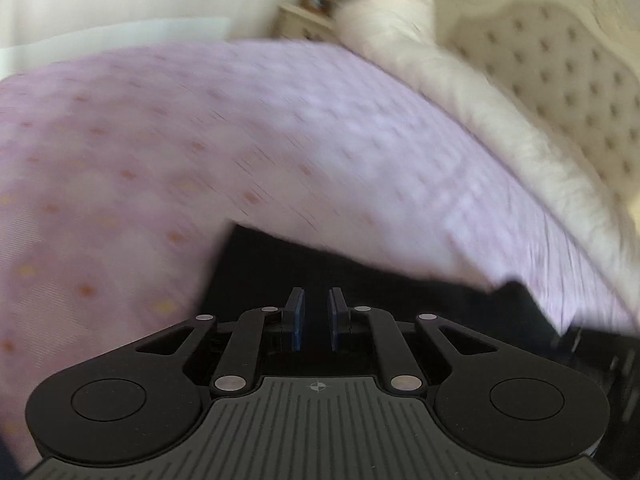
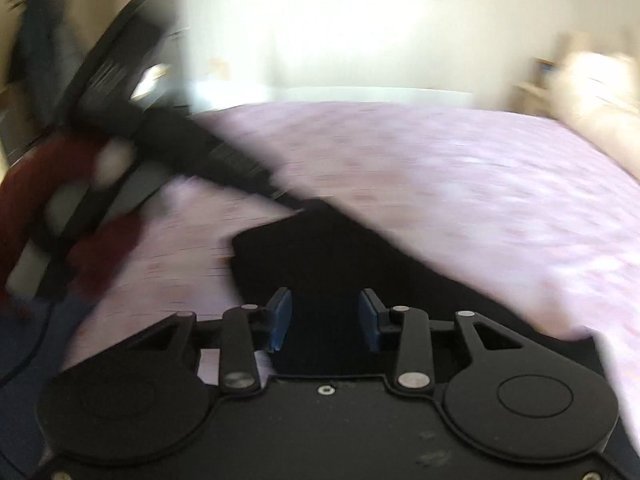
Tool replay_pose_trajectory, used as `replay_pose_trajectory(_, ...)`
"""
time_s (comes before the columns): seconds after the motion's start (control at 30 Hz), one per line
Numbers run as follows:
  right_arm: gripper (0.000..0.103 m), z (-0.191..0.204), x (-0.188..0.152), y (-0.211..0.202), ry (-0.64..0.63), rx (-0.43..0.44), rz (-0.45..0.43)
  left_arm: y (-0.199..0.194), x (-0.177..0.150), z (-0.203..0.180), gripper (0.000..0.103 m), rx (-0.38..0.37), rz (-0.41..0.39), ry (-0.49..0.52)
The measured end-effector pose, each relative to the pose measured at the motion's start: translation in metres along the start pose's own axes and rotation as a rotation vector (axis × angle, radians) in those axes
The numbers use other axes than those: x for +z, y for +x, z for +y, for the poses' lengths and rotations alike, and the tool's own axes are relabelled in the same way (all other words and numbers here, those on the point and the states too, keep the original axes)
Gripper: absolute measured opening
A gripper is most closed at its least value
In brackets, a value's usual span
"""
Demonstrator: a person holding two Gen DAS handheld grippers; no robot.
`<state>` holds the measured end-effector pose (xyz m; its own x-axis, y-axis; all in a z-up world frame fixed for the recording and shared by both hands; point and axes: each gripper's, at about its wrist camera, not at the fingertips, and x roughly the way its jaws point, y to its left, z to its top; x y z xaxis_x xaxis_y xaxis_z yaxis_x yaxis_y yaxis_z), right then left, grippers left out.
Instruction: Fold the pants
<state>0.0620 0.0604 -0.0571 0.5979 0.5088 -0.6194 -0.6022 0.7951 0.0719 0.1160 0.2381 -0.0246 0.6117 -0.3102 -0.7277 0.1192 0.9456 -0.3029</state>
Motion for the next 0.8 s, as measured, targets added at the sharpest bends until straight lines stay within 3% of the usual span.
replay_pose_trajectory(0.13, 0.048, -0.074, -0.008, -0.025, 0.118, -0.155, 0.01, 0.036, -0.019, -0.015, 0.012, -0.037, 0.123, 0.02)
replay_pose_trajectory(0.2, 0.049, -0.11, -0.01, -0.027, 0.157, -0.196, 0.034, 0.041, -0.028, -0.016, 0.012, -0.027, 0.083, 0.029)
replay_pose_trajectory(0.37, 0.05, -0.166, -0.013, -0.012, 0.246, -0.121, 0.102, 0.039, -0.025, -0.012, 0.012, -0.027, 0.097, 0.005)
replay_pose_trajectory(0.47, 0.049, -0.17, -0.015, 0.006, 0.255, -0.098, 0.149, 0.037, -0.026, -0.013, 0.012, -0.025, 0.094, -0.002)
replay_pose_trajectory(0.5, 0.047, -0.168, -0.015, 0.011, 0.245, -0.096, 0.159, 0.037, -0.027, -0.015, 0.012, -0.018, 0.094, 0.006)
replay_pose_trajectory(0.6, 0.009, -0.171, -0.016, 0.016, 0.252, -0.057, 0.174, 0.033, -0.025, -0.025, 0.012, 0.011, 0.098, 0.051)
replay_pose_trajectory(0.8, 0.007, -0.171, -0.012, 0.026, 0.182, -0.142, 0.174, 0.033, -0.022, -0.056, 0.012, -0.014, 0.112, 0.119)
